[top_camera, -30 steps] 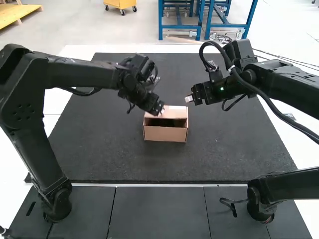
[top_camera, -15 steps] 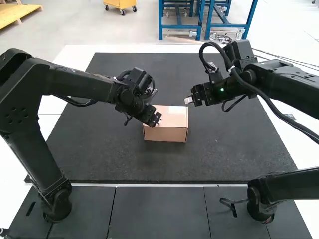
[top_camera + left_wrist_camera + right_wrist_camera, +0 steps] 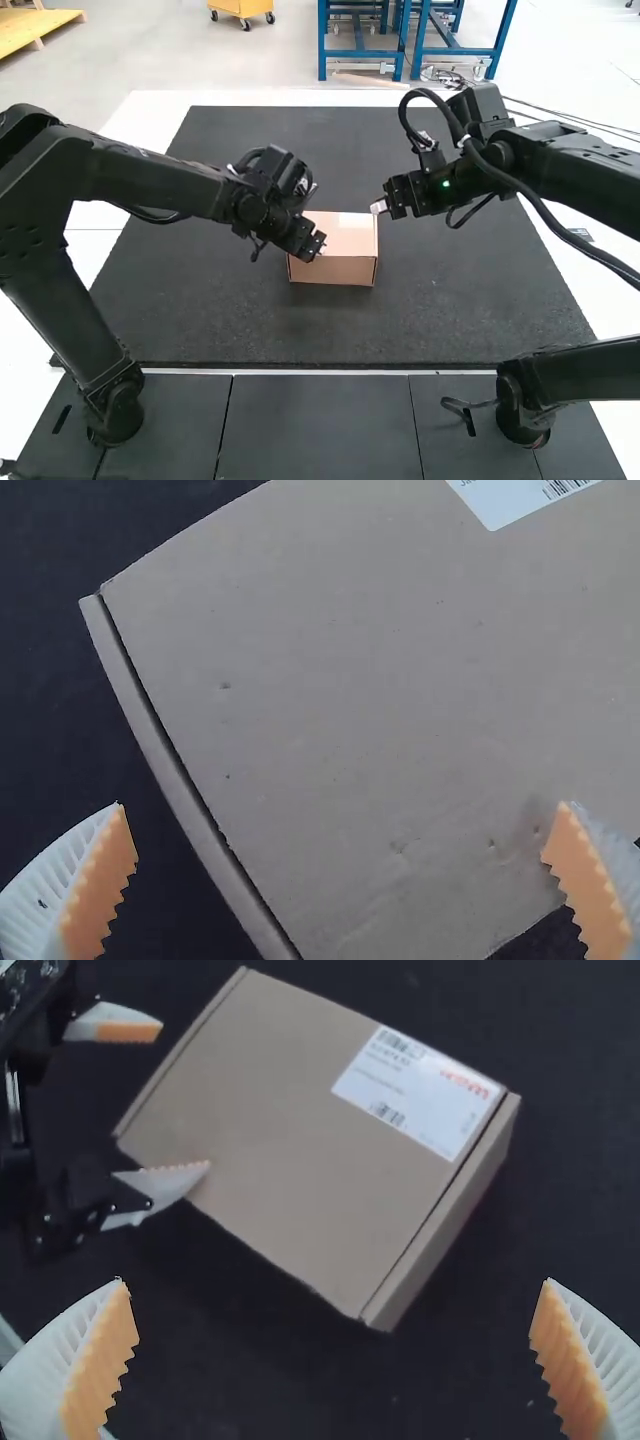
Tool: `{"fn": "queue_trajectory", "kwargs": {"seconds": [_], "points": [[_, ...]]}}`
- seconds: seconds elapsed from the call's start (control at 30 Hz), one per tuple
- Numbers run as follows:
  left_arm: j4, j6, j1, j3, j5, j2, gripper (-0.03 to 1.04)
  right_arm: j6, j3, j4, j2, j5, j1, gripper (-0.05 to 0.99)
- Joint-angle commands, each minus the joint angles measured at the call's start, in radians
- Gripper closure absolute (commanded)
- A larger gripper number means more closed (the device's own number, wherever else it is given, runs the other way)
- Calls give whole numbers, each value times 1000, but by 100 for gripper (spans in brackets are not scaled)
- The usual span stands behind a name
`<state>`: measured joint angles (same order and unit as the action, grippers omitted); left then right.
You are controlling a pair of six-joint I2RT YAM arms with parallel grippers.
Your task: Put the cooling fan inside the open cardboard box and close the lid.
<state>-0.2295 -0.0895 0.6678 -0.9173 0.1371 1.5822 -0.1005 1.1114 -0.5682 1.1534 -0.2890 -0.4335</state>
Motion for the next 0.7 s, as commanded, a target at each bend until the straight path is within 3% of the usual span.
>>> {"fn": "queue_trajectory", "kwargs": {"seconds": [0.0,0.1,0.4,0.57,0.67], "points": [[-25,59,-4,-38,32,-51,4,7,1,-2,-20,-13,10,3],[-28,88,-36,-83,35,-113,4,7,-1,-2,-21,-12,12,3],[-82,82,-128,-112,35,-318,4,-2,4,-55,-38,-12,6,3],[-64,65,-158,-31,73,-449,4,7,-22,-44,-63,-4,9,3],[-10,59,-174,40,130,-539,4,31,-64,25,-106,10,12,3]]}}
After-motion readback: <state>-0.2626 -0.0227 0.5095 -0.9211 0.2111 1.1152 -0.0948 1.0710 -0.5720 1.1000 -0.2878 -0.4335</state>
